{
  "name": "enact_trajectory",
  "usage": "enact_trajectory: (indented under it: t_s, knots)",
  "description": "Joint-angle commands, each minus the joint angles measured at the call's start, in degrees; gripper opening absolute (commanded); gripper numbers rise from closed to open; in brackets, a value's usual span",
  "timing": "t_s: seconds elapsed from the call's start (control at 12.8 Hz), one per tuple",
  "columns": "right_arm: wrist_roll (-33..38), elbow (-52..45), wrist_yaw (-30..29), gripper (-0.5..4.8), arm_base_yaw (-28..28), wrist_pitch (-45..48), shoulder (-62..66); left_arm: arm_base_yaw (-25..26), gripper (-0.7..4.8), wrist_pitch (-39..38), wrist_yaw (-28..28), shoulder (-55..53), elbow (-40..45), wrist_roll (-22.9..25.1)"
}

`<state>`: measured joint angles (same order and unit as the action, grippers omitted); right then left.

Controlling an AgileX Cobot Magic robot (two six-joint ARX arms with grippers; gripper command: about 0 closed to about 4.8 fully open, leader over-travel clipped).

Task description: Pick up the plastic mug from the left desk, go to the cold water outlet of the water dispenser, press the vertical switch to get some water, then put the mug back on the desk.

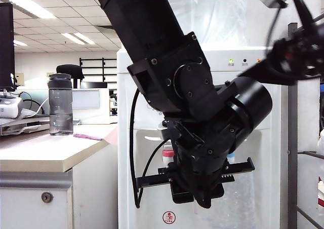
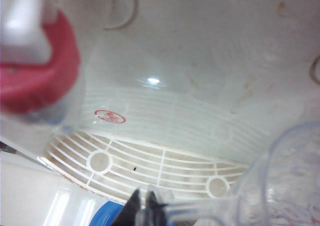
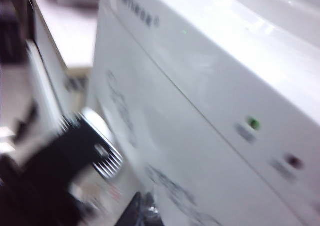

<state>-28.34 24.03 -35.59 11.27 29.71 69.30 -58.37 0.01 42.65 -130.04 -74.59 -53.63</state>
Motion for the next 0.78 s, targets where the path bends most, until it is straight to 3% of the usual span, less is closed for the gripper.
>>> enact_trajectory:
  t_s: [0.08,0.31,0.78]
  knots:
    - [-14.4,0.2,1.1,-0.01,-1.4,-6.2,-0.7,-0.1,-0.06,0.7,0.6,0.4,-0.3,0.1]
    - [-25.2,0.2,4.0,-0.01,-1.1,-11.2,-0.1,-0.1,-0.06,0.8,-0.2,0.4,-0.3,0.1]
    - [-33.2,0.2,11.5,-0.01,2.2,-10.7,2.7,-0.1,-0.05,1.4,-0.5,0.4,-0.3,0.3]
